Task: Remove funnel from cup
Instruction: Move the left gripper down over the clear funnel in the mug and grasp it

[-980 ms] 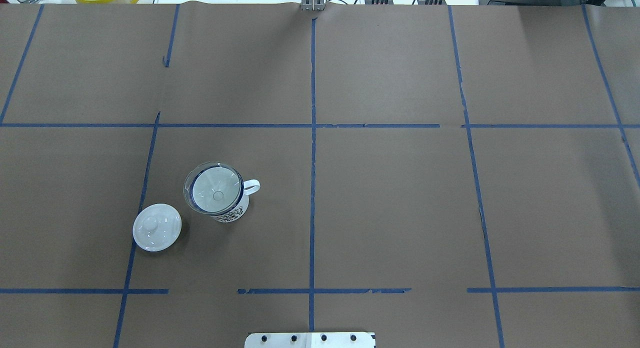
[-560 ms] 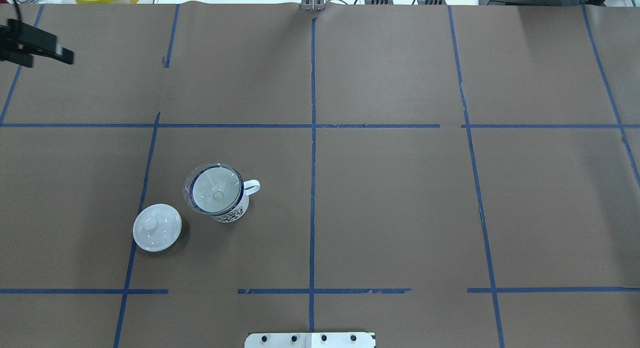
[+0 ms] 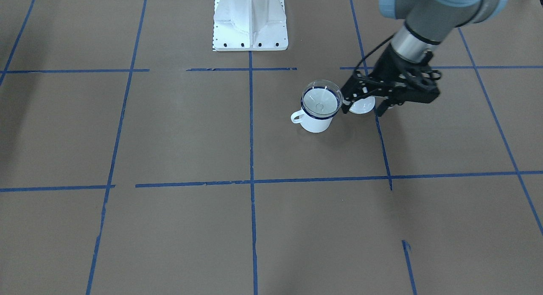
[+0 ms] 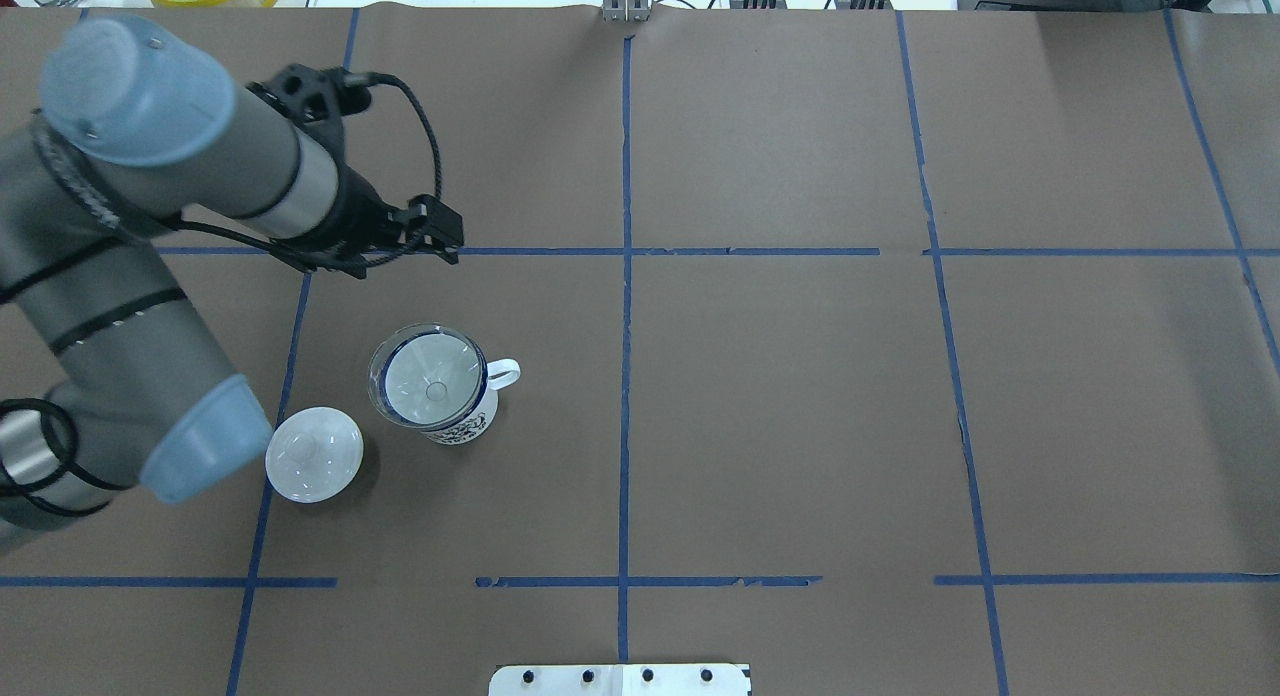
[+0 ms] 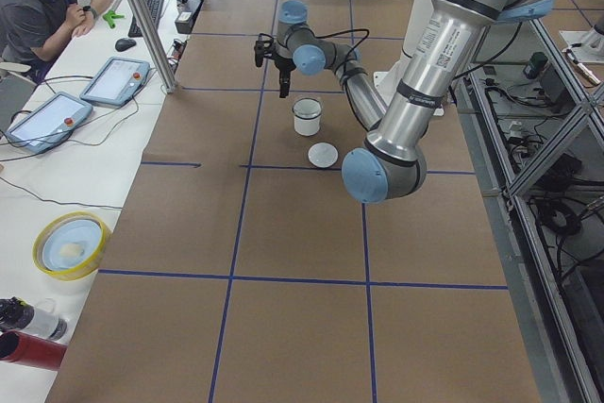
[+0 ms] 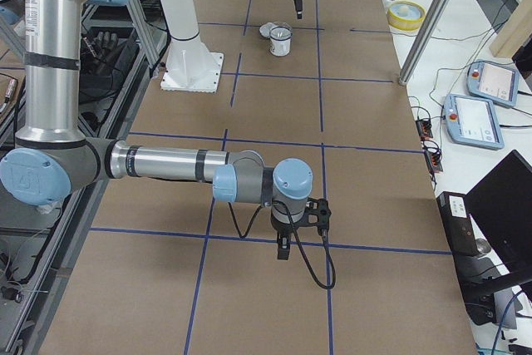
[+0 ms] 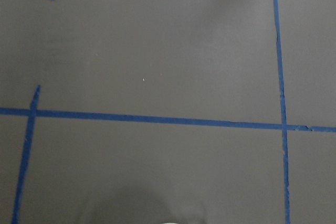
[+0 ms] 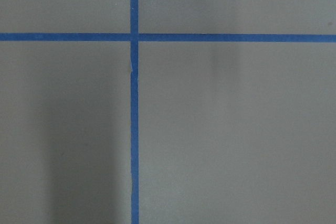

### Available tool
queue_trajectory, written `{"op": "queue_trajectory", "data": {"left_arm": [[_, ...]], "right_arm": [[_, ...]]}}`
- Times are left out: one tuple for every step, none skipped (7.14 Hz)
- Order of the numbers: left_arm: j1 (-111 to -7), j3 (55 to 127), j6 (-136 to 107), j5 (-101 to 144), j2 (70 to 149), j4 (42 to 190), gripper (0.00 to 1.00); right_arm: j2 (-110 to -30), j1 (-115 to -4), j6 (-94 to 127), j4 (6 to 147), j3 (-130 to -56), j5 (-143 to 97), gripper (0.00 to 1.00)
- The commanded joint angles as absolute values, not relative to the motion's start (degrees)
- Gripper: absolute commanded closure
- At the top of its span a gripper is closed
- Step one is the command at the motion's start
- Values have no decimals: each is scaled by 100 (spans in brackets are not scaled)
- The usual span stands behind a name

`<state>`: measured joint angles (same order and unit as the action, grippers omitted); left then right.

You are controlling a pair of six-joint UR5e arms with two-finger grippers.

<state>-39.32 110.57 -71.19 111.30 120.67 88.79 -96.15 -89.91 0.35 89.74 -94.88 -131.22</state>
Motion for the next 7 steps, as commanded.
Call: {"op": "queue_trajectory", "data": {"left_arm": [[-3175, 10672, -7601, 10338, 12480, 8323, 0], [-3016, 10522, -7594, 10188, 12480, 8323, 0], [-2954, 10521, -7594, 10187, 12480, 8306, 7], [-2927, 10529, -7568, 10195, 12446, 8297, 22], [-2927, 10573, -7567, 10195, 12463, 8245, 59], [-2927, 10669, -7559, 10195, 12515, 7922, 98], [-2927, 10722, -7559, 10204, 12524, 7823, 100]], "right_arm": [[-9615, -8991, 35, 8974, -9492, -13122, 0], [-9615, -8991, 35, 8974, -9492, -13122, 0], [-9615, -8991, 35, 8974, -9492, -13122, 0], [-9615, -8991, 35, 8974, -9492, -13122, 0], [-9615, -8991, 35, 8974, -9492, -13122, 0], [-9615, -8991, 35, 8974, -9492, -13122, 0], [-9615, -8991, 35, 8974, -9492, -13122, 0]]}}
